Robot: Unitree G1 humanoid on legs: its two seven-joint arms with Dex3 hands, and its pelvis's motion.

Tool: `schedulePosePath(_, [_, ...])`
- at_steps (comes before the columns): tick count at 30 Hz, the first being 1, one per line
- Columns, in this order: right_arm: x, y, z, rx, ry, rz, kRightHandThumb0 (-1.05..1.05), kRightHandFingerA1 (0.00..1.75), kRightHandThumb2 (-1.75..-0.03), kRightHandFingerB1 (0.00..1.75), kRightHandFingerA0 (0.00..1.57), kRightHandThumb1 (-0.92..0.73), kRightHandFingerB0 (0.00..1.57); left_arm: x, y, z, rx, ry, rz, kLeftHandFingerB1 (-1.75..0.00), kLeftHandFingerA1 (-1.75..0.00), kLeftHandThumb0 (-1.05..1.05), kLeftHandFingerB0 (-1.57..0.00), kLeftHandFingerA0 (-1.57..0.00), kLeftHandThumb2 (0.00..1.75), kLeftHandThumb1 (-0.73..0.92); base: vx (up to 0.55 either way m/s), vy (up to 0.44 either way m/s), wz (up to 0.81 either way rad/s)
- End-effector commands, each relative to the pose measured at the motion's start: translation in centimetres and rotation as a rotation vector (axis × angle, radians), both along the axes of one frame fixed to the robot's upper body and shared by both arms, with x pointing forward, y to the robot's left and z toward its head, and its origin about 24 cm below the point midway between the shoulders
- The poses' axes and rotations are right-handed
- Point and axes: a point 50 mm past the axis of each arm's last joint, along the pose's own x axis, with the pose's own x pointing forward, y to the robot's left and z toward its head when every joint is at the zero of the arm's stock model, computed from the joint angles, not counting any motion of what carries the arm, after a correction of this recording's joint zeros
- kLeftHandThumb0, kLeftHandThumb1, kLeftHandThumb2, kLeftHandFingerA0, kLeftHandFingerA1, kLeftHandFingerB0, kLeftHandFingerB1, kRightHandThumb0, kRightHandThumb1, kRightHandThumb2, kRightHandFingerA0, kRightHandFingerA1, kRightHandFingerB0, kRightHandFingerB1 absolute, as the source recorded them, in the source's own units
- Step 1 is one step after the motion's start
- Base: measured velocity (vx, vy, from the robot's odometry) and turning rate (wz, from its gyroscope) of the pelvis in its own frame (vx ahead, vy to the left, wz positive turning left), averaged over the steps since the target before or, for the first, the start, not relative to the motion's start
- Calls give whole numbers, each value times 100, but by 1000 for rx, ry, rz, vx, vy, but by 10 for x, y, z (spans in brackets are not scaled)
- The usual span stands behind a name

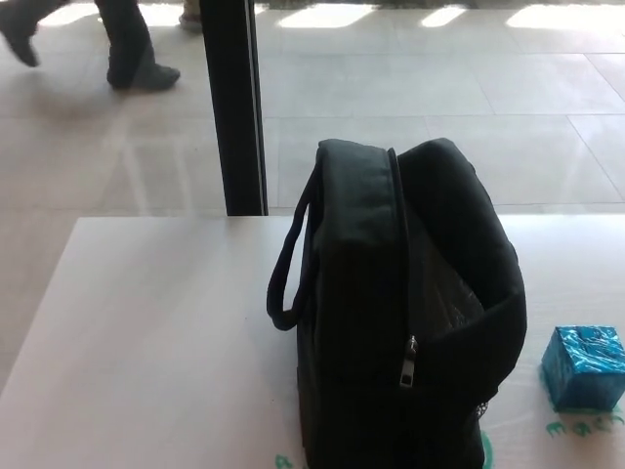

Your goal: The robot uses its right hand to pick up the cube kept on the middle of the desk and put it inside the bag next to it

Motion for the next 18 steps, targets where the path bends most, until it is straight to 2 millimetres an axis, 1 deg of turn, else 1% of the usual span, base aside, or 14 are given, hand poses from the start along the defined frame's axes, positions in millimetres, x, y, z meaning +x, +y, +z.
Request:
schedulePosePath(1, [0, -9, 20, 29, -132, 12, -81, 83, -61, 55, 25, -71, 28, 1, 8, 12, -67, -35, -55, -43, -55, -83, -25, -32, 59, 64, 0, 0, 0])
schedulePosePath(3, [-1, -11, 21, 21, -124, 17, -87, 83, -67, 55, 23, -66, 24, 1, 9, 12, -50, -21, -71, -44, -55, -85, -28, -34, 59, 64, 0, 0, 0])
schedulePosePath(4, [-3, -15, 22, 26, -111, -12, -85, 82, -62, 54, 17, -72, 22, -1, 9, 10, -44, -3, -68, -46, -62, -81, -11, -34, 97, 46, 0, 0, 0])
schedulePosePath(5, [-3, -19, 24, 26, -111, -28, -85, 82, -62, 54, 17, -72, 22, -1, 9, 9, -53, -2, -64, -46, -62, -81, -11, -34, 97, 46, 0, 0, 0])
schedulePosePath(6, [-5, -20, 26, 40, -125, -45, -86, 82, -63, 54, 16, -71, 21, -1, 8, 9, -59, -6, -71, -52, -61, -87, -26, -33, 86, 48, 0, 0, 0])
schedulePosePath(7, [-5, -23, 28, 21, -124, -53, -85, 70, -93, 56, 19, -56, 19, -1, 8, 8, -60, -2, -78, -44, -58, -86, -27, -35, 59, 63, 0, 0, 0])
schedulePosePath(8, [-5, -26, 30, 13, -128, -69, -85, 71, -63, 47, 17, -73, 19, -1, 7, 9, -44, -2, -91, -44, -57, -85, -27, -36, 60, 65, 0, 0, 0])
schedulePosePath(9, [-4, -28, 33, 11, -145, -85, -86, 67, -93, 54, 18, -56, 18, -1, 7, 8, -44, -4, -88, -44, -55, -84, -28, -34, 59, 66, 0, 0, 0])
schedulePosePath(11, [-1, -32, 39, 27, -185, -113, -86, 66, -93, 54, 17, -56, 17, 0, 8, 9, -49, 1, -83, -44, -54, -84, -28, -33, 59, 65, 0, 0, 0])
schedulePosePath(12, [3, -37, 49, 10, -227, -123, -83, 71, -64, 48, 14, -73, 18, 0, 8, 9, -47, 0, -88, -43, -55, -84, -27, -34, 60, 66, 0, 0, 0])
schedulePosePath(15, [9, -41, 61, -17, -266, -131, -86, 76, -63, 48, 17, -73, 20, -2, 8, 8, -38, 17, -97, -43, -54, -84, -27, -34, 60, 66, 0, 0, 0])
schedulePosePath(16, [21, -43, 80, -70, -307, -128, -85, 81, -63, 49, 17, -75, 22, -3, 9, 8, -51, 23, -81, -42, -53, -84, -26, -33, 58, 65, 0, 0, 0])
schedulePosePath(17, [25, -44, 85, -75, -323, -125, -88, 103, -62, 50, 27, -74, 25, -4, 9, 7, -52, 23, -78, -42, -54, -84, -26, -33, 58, 65, 0, 0, 0])
schedulePosePath(18, [27, -45, 89, -74, -338, -122, -88, 103, -62, 50, 27, -74, 25, -4, 9, 6, -51, 23, -77, -42, -54, -84, -26, -33, 58, 65, 0, 0, 0])
